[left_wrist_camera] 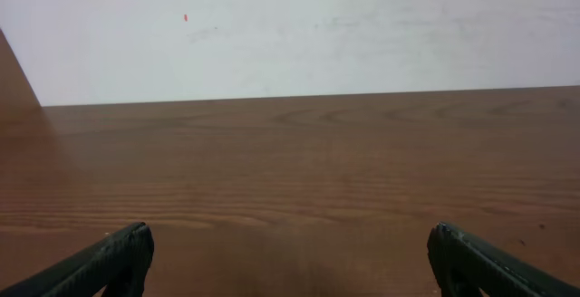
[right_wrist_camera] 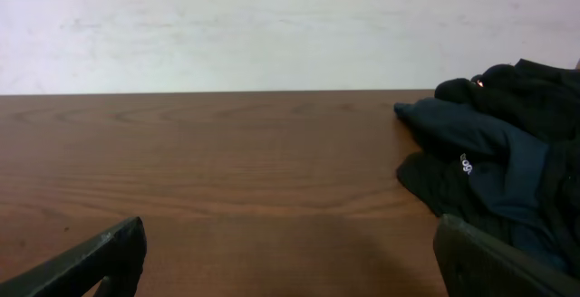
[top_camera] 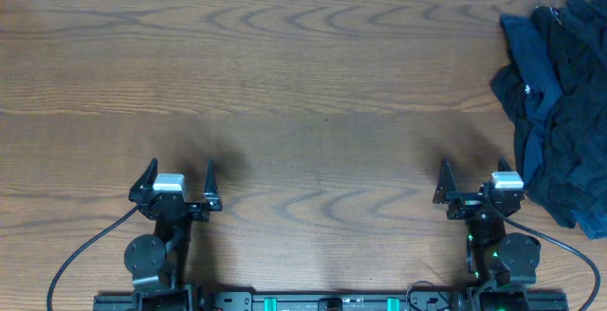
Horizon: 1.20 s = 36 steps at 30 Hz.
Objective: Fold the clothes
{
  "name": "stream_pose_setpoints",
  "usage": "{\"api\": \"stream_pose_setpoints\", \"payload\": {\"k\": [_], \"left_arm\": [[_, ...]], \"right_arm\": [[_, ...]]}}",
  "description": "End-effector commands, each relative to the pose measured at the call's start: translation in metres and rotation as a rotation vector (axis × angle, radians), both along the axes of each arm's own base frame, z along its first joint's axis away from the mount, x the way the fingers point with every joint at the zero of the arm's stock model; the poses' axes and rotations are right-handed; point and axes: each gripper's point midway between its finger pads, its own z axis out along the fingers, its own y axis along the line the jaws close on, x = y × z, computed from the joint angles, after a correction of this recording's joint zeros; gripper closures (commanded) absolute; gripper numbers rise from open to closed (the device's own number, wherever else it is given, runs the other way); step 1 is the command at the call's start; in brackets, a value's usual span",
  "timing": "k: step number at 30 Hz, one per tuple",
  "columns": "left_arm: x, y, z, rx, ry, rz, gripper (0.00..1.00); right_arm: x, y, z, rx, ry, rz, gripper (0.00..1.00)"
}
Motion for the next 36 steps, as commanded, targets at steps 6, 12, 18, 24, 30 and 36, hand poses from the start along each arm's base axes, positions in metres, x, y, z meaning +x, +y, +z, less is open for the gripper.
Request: {"api": "stream_pose_setpoints", "payload": {"k": [6, 12, 18, 24, 30, 36], "left_arm": [[-0.001, -0.004, -0.014, -0.019, 0.045, -0.025, 0.02], [-0.001, -0.004, -0.014, -0.019, 0.045, -0.026, 0.02], [-0.001, -0.004, -0.014, -0.019, 0.045, -0.026, 0.02], [-0.001, -0.004, -0.014, -0.02, 0.045, -0.026, 0.02], [-0.001, -0.004, -0.014, -0.019, 0.045, -0.026, 0.02], [-0.001, -0.004, -0.014, -0.019, 0.045, -0.026, 0.02]], "right_arm": [[0.0, 0.0, -0.001, 0.008, 0.004, -0.002, 0.01], [0.0, 0.0, -0.001, 0.008, 0.004, -0.002, 0.01], [0.0, 0.0, -0.001, 0.008, 0.004, -0.002, 0.01], [0.0, 0.0, -0.001, 0.008, 0.004, -0.002, 0.01], [0.0, 0.0, -0.001, 0.009, 0.003, -0.002, 0.01], [0.0, 0.003, 0.012, 0.054, -0.05, 0.011, 0.01]]}}
